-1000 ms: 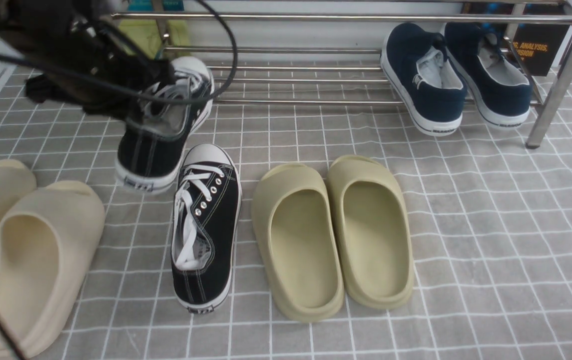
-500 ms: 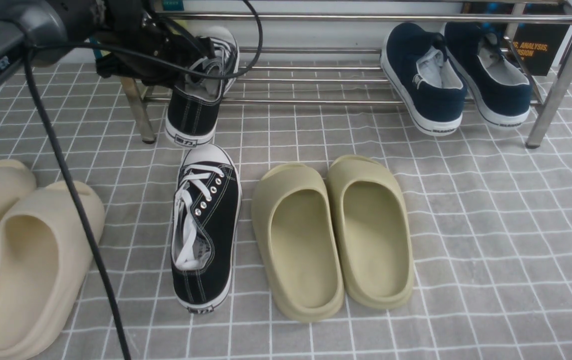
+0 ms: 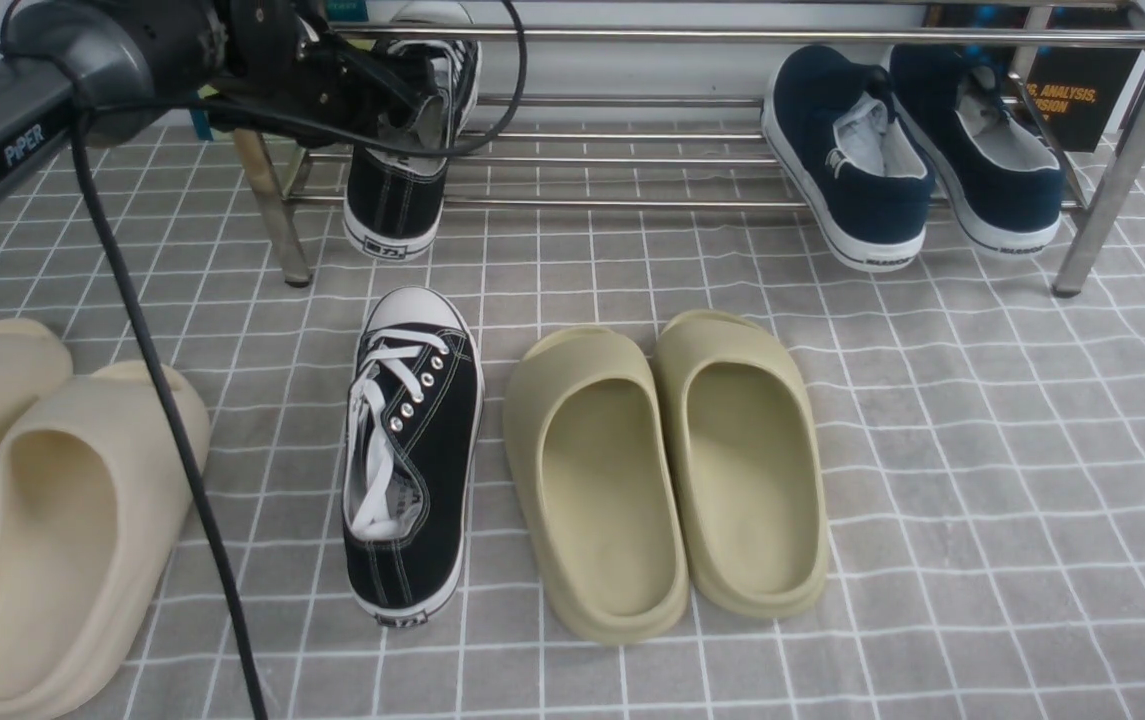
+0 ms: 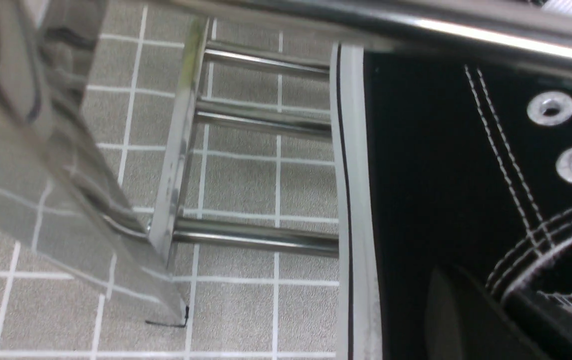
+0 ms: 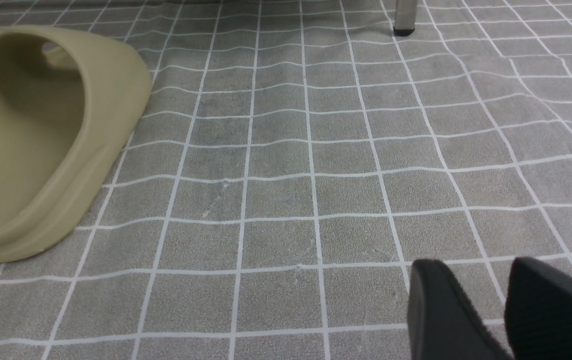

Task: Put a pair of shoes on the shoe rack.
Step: Use the left arm to put a shoe into the shoe rack

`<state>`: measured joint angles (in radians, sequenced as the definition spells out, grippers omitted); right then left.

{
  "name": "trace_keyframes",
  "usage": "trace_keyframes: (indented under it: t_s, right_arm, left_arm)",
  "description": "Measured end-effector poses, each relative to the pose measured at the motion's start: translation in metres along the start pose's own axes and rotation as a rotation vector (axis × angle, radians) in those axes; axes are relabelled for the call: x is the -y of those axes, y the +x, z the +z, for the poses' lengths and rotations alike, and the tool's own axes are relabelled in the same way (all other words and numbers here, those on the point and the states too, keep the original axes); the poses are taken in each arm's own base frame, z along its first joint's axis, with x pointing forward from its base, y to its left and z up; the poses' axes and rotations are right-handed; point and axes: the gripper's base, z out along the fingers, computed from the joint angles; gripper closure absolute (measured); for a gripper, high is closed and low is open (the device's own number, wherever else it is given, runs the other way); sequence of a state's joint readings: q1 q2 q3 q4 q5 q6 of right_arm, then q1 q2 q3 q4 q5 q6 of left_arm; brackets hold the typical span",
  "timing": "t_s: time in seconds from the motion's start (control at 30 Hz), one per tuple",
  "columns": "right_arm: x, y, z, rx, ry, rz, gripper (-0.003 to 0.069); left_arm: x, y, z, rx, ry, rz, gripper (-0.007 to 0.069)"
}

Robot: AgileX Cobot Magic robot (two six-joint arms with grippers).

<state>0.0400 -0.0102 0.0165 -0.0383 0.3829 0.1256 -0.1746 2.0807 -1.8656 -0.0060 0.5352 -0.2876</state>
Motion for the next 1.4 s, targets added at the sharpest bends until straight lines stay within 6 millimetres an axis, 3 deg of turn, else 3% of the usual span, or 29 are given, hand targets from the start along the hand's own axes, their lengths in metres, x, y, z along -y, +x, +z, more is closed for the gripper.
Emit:
trace_keyframes:
  t_s: [0.03, 0.13, 0.27, 0.37, 0.43, 0.57, 0.7, 0.77, 0.8, 1.0, 1.07, 1.27, 1.4]
  right_arm:
    - [0.0, 0.0, 0.0, 0.0, 0.0, 0.0, 0.0419]
    - [0.0, 0.0, 0.0, 0.0, 0.0, 0.0, 0.0419]
    - [0.0, 0.0, 0.0, 0.0, 0.0, 0.0, 0.0419]
    - [0.0, 0.0, 0.0, 0.0, 0.0, 0.0, 0.0419]
    - [0.0, 0.0, 0.0, 0.0, 0.0, 0.0, 0.0419]
    - [0.0, 0.0, 0.0, 0.0, 0.0, 0.0, 0.0419]
    - [0.0, 0.0, 0.0, 0.0, 0.0, 0.0, 0.0419]
    - [0.0, 0.0, 0.0, 0.0, 0.0, 0.0, 0.0419]
    - [0.0, 0.0, 0.0, 0.0, 0.0, 0.0, 0.0419]
    - [0.0, 0.0, 0.0, 0.0, 0.0, 0.0, 0.0419]
    - [0.0, 0.0, 0.0, 0.0, 0.0, 0.0, 0.0419]
    - [0.0, 0.0, 0.0, 0.0, 0.0, 0.0, 0.0419]
    - [0.0, 0.0, 0.0, 0.0, 0.0, 0.0, 0.0419]
  left_arm:
    - [0.0, 0.0, 0.002, 0.009, 0.003, -0.001, 0.0541]
    - [0.0, -0.001, 0.003, 0.016, 0.005, -0.002, 0.0462]
    - [0.001, -0.002, -0.004, -0.012, -0.003, -0.006, 0.0286]
    - [0.001, -0.004, -0.018, -0.052, -0.015, -0.015, 0.0257]
    - [0.003, -0.01, -0.042, -0.081, -0.024, -0.023, 0.0253]
    - [0.006, -0.015, -0.068, -0.118, -0.029, -0.029, 0.0287]
    - [0.008, -0.004, -0.073, -0.262, -0.005, 0.001, 0.0449]
    - [0.01, 0.012, -0.065, -0.391, 0.034, 0.043, 0.062]
    - [0.011, 0.019, -0.061, -0.436, 0.052, 0.063, 0.0638]
    - [0.016, 0.039, -0.051, -0.499, 0.064, 0.096, 0.0638]
    - [0.018, 0.046, -0.036, -0.469, 0.053, 0.118, 0.0638]
    - [0.012, 0.054, 0.0, -0.374, 0.021, 0.118, 0.0638]
    - [0.011, 0.047, 0.004, -0.277, -0.021, 0.11, 0.0638]
